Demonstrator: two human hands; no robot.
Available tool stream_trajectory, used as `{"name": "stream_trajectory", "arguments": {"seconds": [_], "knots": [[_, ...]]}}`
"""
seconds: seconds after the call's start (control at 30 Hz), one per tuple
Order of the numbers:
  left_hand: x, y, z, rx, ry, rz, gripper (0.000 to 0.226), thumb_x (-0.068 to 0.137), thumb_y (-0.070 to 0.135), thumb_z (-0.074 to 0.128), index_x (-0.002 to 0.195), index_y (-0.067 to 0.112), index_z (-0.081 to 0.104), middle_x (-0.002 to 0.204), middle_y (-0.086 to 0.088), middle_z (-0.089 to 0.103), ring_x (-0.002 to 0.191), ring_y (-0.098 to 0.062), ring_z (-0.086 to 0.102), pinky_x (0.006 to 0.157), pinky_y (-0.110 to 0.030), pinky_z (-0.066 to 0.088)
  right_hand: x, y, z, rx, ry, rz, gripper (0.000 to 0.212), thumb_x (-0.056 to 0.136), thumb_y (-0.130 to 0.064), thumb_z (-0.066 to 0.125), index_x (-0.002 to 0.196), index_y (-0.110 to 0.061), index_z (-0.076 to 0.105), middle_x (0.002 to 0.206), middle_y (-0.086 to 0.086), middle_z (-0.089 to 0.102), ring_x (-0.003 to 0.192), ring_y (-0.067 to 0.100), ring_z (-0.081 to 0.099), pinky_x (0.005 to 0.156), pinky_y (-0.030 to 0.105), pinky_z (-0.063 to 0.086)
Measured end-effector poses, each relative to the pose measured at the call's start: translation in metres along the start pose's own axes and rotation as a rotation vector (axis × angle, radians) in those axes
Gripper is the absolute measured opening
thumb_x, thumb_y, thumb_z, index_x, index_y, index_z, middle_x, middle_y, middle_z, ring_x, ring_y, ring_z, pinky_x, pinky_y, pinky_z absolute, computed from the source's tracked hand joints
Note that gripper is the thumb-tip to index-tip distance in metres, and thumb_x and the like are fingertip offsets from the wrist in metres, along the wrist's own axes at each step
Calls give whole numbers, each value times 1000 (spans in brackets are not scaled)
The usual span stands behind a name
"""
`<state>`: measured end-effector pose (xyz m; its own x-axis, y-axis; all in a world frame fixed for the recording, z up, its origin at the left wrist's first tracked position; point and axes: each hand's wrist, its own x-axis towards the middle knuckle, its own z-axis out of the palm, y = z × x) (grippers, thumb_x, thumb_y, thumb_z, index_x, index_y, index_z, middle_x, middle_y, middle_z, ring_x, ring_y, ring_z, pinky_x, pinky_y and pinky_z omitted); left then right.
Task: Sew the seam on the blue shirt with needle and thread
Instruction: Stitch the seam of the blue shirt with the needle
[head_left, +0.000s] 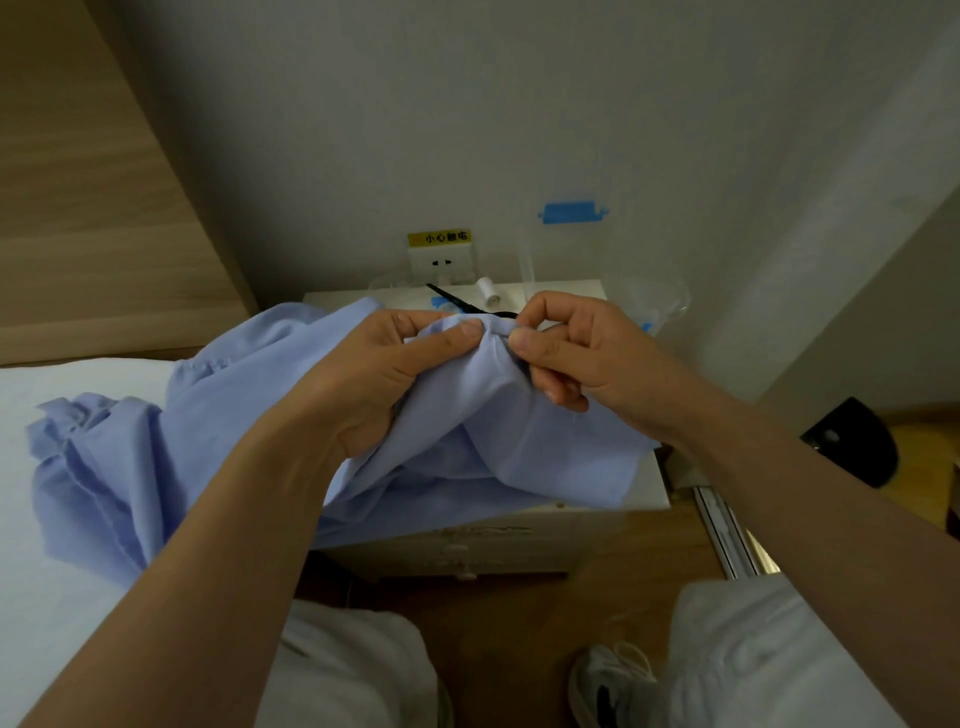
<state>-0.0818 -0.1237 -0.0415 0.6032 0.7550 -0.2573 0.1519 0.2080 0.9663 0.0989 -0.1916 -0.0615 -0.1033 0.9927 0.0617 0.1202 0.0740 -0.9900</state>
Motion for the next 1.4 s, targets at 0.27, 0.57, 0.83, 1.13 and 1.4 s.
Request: {"name": "stream_trajectory", "arguments": {"seconds": [0.27, 0.57, 0.83, 1.13, 1.4], "knots": [[0, -4, 6, 75, -24, 19, 20, 94, 17, 53, 86, 13, 71, 75, -2, 72, 68, -8, 65, 61, -17, 53, -2, 1, 2, -7, -102, -16, 8, 101, -7, 43, 104, -10, 50, 64, 3, 65, 48, 12, 45, 50, 23, 43], [2, -6, 8, 148, -4, 48, 23, 96, 19, 50, 84, 12, 68, 68, 6, 71, 66, -1, 64, 61, -13, 50, 2, 7, 2, -157, 75, -64, 12, 97, -11, 55, 108, -10, 52, 78, -1, 69, 64, 8, 56, 61, 25, 48], [1, -6, 12, 199, 42, 50, 26, 86, 33, 56, 88, 11, 69, 82, -11, 69, 73, -16, 62, 65, -23, 50, 5, 11, 7, -551, 267, -471, 7, 86, -16, 71, 92, -12, 70, 94, 3, 60, 89, 12, 56, 81, 16, 40], [5, -11, 7, 284, 191, 122, 33, 97, 21, 50, 70, 5, 59, 62, -6, 59, 62, -13, 54, 61, -27, 45, 1, 2, 27, -425, 78, -608, 6, 87, -10, 67, 88, -4, 68, 91, 5, 65, 91, 20, 60, 88, 34, 46], [10, -10, 5, 118, 389, 66, 23, 94, 29, 59, 81, 10, 64, 85, -20, 64, 82, -25, 60, 78, -40, 49, -10, -4, 13, 100, -1103, 284, 15, 98, 1, 41, 100, -9, 52, 80, 7, 66, 78, 19, 68, 87, 39, 53]]}}
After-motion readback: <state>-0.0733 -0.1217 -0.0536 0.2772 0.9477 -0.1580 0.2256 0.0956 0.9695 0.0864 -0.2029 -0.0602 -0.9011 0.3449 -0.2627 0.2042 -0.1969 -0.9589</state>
